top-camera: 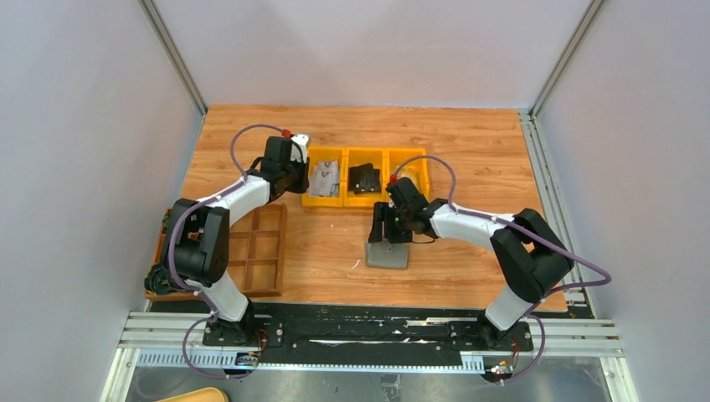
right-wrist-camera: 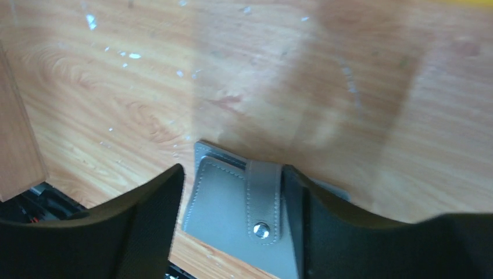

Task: Take the credit cards out of the card holder
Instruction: Move the storage box to the center of the board.

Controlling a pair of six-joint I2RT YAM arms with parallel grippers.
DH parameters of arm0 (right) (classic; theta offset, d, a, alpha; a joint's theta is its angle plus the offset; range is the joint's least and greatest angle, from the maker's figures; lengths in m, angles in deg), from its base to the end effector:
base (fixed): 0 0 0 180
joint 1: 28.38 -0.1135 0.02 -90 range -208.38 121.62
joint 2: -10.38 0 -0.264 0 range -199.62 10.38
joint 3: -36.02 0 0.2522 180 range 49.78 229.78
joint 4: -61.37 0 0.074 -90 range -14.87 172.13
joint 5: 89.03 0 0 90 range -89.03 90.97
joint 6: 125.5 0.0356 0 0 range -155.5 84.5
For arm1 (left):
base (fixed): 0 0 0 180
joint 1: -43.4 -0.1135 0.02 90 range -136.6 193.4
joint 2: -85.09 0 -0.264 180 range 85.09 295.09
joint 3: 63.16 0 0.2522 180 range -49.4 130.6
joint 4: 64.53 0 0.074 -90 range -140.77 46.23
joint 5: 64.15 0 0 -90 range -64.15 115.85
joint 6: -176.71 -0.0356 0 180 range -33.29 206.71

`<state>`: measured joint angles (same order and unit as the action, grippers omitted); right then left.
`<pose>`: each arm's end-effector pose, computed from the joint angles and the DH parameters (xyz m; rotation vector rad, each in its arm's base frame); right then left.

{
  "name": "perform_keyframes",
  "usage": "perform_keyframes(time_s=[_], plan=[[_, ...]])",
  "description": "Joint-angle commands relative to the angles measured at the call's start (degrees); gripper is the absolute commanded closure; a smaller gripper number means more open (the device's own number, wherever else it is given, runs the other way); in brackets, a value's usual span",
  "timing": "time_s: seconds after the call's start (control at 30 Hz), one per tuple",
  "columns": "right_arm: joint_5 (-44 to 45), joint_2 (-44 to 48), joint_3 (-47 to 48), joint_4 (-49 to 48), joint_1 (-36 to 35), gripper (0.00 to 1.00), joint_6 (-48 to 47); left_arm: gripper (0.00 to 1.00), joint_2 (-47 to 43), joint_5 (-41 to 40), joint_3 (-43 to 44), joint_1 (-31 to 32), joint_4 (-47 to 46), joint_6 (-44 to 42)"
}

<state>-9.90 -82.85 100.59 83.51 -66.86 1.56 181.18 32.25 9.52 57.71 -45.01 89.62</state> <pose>0.2503 0.2075 0.1717 -0.1207 2.6072 0.7651 0.3474 -0.0927 0.2013 0.2879 2.3132 -0.2808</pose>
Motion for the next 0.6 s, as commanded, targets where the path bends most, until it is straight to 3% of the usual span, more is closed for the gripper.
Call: perform_keyframes(time_s=[0.0, 0.07, 0.27, 0.4, 0.57], plan=[[0.78, 0.08, -3.66, 3.01, -4.27, 0.29, 0.40, 0.79, -4.44, -1.20, -2.75, 0.72, -1.41, 0.41], [0.72, 1.83, -4.07, 2.66, -4.73, 0.15, -2.28, 0.72, -5.27, -2.00, -3.37, 0.72, -0.69, 0.08], [-1.93, 7.21, -1.57, 6.60, -4.59, 0.13, -19.23, 0.02, -6.61, 1.63, 1.54, 0.72, 9.55, -2.43], [-4.99, 9.35, -1.37, 10.42, -4.63, 0.13, -27.62, 0.00, -8.18, 5.01, 7.33, 0.64, 19.41, -5.09], [-5.63, 8.47, -3.00, 8.34, -5.27, 0.13, -27.24, 0.00, -15.76, 7.68, 7.69, 0.63, 22.56, -5.47]])
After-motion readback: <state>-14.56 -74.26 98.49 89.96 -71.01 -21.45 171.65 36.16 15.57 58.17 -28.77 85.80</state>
